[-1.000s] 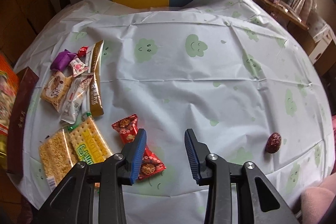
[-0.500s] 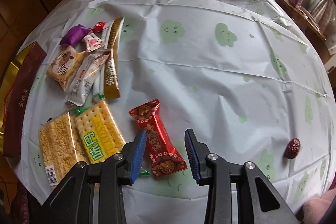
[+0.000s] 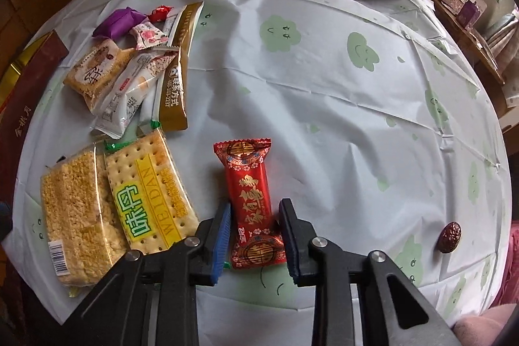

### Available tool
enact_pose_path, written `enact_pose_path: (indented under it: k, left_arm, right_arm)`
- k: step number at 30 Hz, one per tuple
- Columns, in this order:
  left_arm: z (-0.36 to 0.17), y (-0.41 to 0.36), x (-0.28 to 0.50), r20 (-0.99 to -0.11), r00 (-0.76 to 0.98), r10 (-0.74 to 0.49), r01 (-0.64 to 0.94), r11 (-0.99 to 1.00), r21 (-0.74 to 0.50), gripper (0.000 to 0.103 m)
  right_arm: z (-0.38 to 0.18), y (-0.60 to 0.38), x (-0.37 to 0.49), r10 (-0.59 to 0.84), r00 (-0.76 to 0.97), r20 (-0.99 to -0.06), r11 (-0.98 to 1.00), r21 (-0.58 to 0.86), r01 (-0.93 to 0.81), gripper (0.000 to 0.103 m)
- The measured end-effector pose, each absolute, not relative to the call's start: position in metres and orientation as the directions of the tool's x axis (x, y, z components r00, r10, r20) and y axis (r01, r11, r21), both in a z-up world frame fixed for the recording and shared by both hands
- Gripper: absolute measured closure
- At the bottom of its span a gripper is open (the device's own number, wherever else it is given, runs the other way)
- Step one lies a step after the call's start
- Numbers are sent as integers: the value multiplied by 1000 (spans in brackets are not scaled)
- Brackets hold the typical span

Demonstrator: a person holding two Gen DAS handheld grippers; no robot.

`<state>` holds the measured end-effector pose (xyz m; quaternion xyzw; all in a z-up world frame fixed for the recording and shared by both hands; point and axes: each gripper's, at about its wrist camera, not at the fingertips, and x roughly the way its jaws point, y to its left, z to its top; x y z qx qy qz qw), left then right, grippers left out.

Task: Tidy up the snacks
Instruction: 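Carry the bag with the left tool into the gold tray and release, then move the left tool to the clear puffed rice bar pack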

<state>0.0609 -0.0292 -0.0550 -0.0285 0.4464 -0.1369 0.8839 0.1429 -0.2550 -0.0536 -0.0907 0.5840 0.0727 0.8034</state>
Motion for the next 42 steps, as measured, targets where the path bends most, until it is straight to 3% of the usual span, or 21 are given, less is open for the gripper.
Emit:
enact_pose_path:
  k: [7,12,18,23,34,37,39,42]
  left_arm:
    - [-75,-32,51,-810,540,-230,225,966,-124,88]
    - [-81,-27,44,-800,549,-241,235,963,-129,84]
    - [-83,-21,41,-779,560,-282,254,953,-162,83]
    - [-84,-18,37,-759,577,-300,265,949,-173,83]
    - [-86,-4,35,-730,577,-365,256,930,-263,83]
    - [-87,-4,35,-728,579,-367,258,930,-264,83]
    - [-87,-4,35,-728,580,-367,259,930,-262,83]
    - [-88,-3,35,-727,579,-370,257,929,-267,83]
  right_arm:
    - [-60,-253,137,4,305,-952,970,-70,-231,75]
    - [-53,-255,134,-33,334,-942,973,-106,-202,81]
    - [-25,-252,121,68,387,-919,985,-1,-175,82]
    - [5,-210,114,212,366,-906,955,112,-274,81]
    - [44,-48,103,587,43,-809,663,449,-600,81]
    - [42,-16,97,598,-24,-801,605,471,-642,76]
    - [38,-4,93,600,-73,-797,576,494,-651,67]
    - [29,4,93,575,-62,-816,596,469,-651,67]
